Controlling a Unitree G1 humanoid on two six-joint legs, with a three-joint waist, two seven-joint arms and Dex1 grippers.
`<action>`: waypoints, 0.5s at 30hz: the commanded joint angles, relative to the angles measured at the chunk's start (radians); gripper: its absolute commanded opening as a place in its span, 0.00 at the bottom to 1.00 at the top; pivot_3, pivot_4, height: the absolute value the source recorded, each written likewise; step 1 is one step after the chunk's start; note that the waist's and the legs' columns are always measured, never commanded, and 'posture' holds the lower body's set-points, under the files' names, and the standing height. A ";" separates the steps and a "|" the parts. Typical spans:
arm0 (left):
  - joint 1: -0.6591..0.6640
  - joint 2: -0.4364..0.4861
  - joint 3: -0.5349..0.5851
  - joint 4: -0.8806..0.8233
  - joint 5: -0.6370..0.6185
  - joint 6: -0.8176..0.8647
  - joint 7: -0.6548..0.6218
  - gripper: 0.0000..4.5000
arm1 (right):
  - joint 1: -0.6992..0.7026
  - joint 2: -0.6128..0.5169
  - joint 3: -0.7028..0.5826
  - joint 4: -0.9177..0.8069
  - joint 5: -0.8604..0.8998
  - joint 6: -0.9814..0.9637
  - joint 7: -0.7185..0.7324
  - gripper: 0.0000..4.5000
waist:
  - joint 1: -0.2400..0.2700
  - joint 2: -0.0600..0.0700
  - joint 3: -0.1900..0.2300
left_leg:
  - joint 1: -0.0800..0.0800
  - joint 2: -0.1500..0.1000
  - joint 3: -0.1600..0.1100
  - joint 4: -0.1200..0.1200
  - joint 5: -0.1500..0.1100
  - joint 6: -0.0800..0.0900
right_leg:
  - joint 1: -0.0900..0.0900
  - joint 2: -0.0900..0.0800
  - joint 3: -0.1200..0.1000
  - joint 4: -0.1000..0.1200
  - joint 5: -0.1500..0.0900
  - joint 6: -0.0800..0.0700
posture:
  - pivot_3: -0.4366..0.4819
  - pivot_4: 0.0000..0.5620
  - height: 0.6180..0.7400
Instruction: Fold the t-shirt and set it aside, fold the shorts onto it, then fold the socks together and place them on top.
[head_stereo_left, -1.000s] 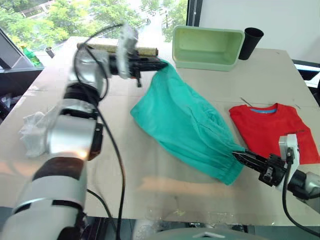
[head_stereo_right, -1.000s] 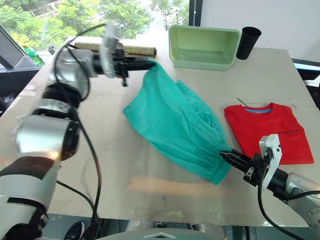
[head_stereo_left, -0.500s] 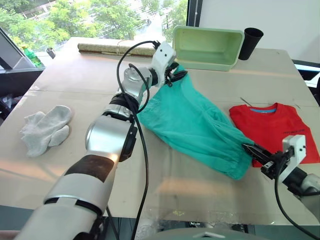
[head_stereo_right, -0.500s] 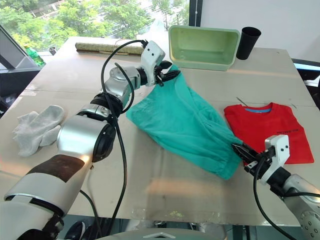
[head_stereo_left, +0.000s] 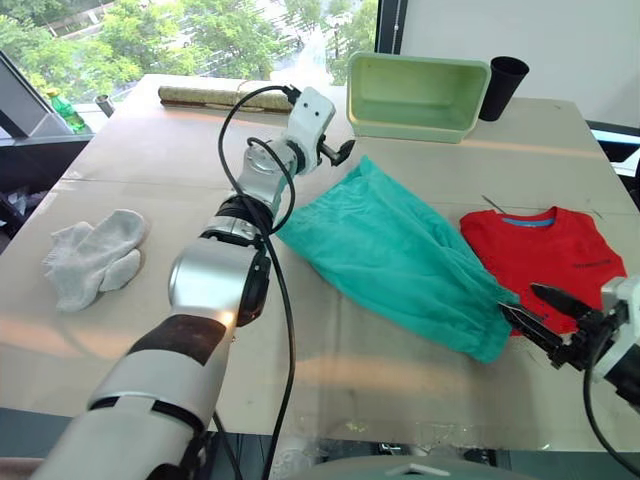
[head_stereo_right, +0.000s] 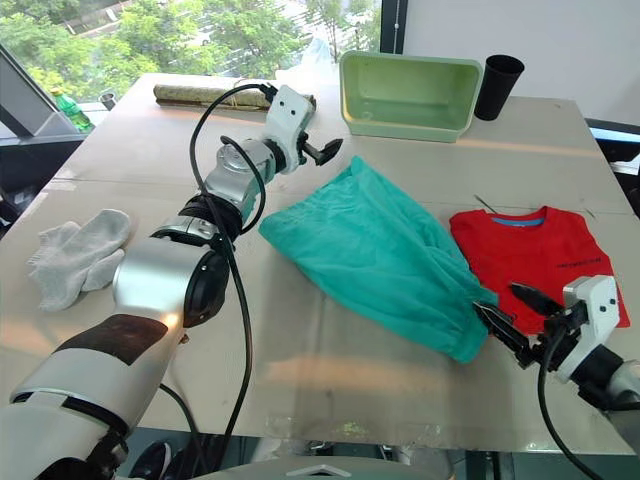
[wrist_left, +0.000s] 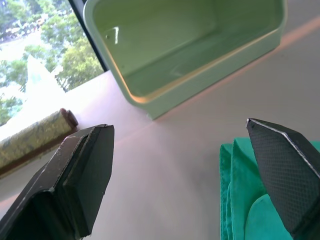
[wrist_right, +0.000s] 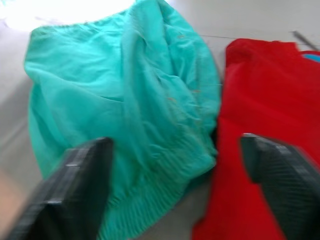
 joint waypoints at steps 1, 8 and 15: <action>-0.008 0.005 0.030 -0.046 -0.013 -0.062 -0.102 1.00 | 0.045 -0.049 -0.103 -0.017 0.038 0.006 0.099 0.99 | 0.000 0.000 0.000 | 0.000 0.000 0.000 0.000 0.000 0.000 | 0.000 0.000 0.000 0.000 0.000 0.000 | 0.48 0.27 0.96; 0.037 0.050 0.114 -0.115 -0.126 -0.090 -0.518 1.00 | 0.099 -0.120 -0.080 -0.160 -0.020 -0.017 0.202 0.99 | -0.008 0.002 -0.001 | 0.001 0.000 -0.001 0.000 0.000 0.000 | 0.000 0.001 0.000 0.001 0.000 0.000 | 0.48 0.27 0.96; 0.180 0.212 -0.091 -0.334 -0.232 0.012 -1.097 1.00 | 0.011 -0.168 0.199 -0.245 -0.178 -0.002 0.157 0.99 | -0.011 0.005 -0.002 | 0.002 0.001 -0.002 0.001 0.001 -0.002 | 0.001 0.003 0.001 0.001 0.000 0.000 | 0.48 0.27 0.96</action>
